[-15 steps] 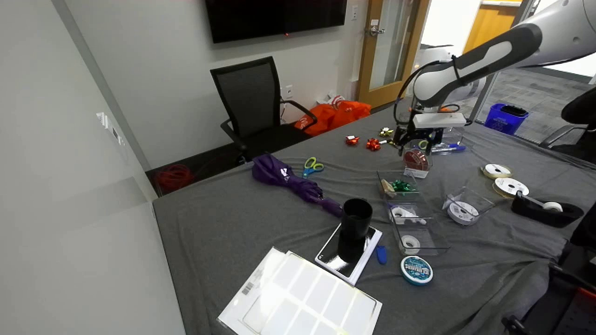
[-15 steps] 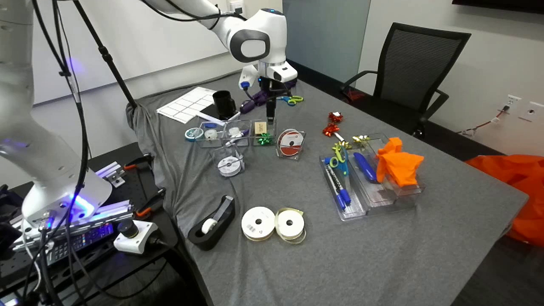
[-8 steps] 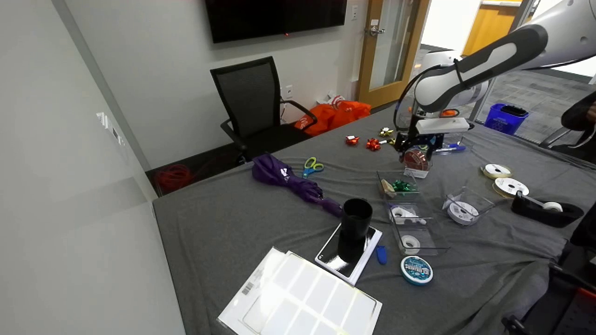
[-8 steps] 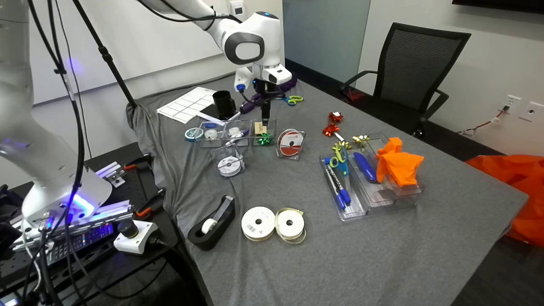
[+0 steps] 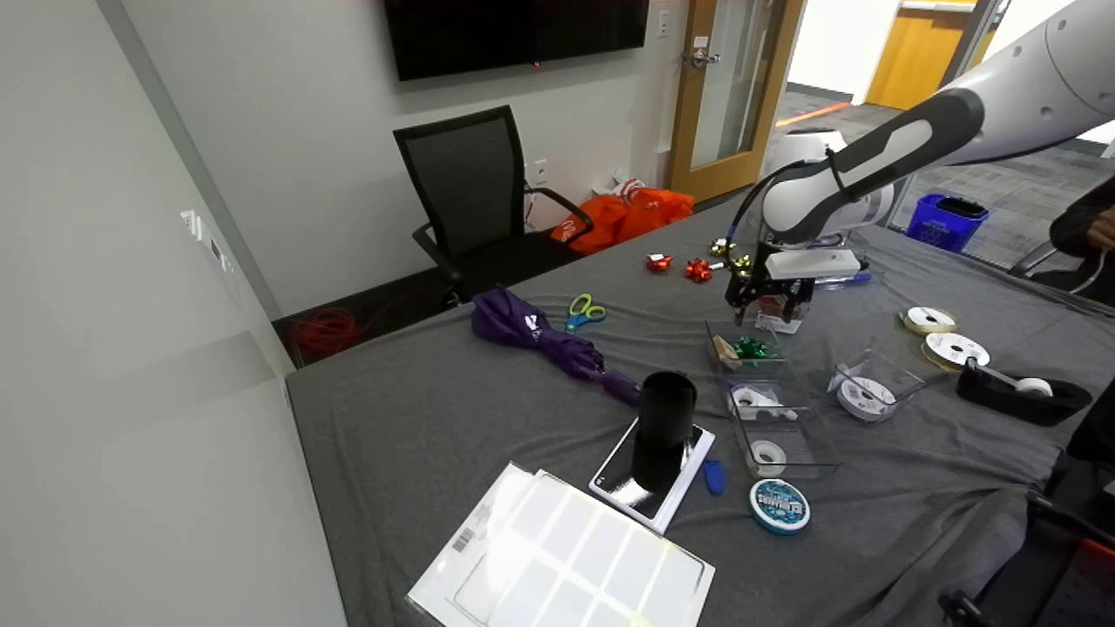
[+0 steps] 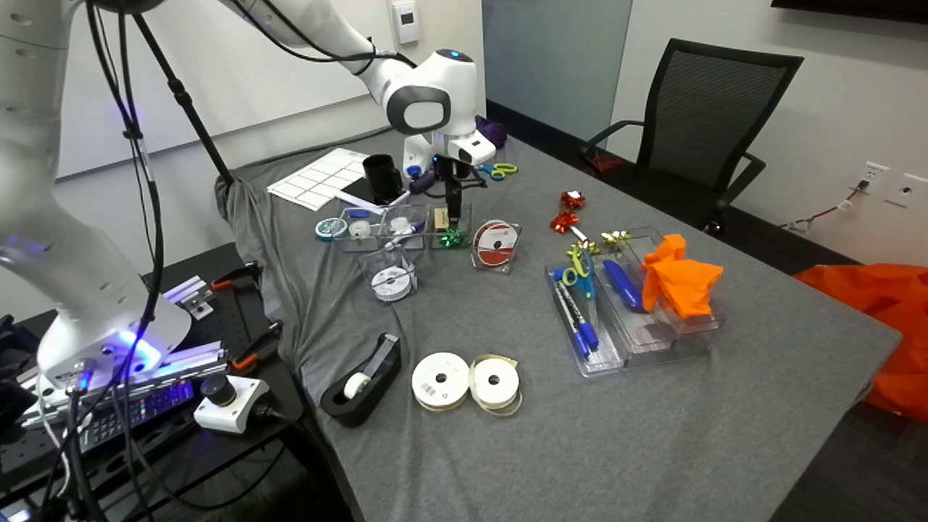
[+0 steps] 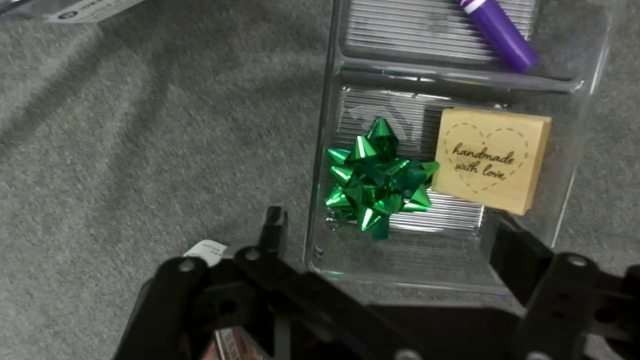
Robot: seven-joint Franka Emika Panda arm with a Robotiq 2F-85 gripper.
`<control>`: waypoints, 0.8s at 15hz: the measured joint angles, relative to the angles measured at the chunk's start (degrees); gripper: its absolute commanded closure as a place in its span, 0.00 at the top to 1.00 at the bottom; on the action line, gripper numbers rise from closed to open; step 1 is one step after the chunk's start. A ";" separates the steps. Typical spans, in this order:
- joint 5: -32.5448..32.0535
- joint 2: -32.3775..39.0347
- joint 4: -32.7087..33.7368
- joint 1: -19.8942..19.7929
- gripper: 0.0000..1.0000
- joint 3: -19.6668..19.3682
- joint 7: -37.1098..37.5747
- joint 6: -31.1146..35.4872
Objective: Remove the red and green ribbon from the top compartment of the clear case on the left and put them on the table
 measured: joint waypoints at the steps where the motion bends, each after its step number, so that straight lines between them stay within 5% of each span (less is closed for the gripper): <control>1: 0.88 0.68 0.08 -0.07 0.74 0.21 -0.41 0.76; 12: 3.77 2.29 1.99 -0.27 0.00 0.68 -1.10 2.01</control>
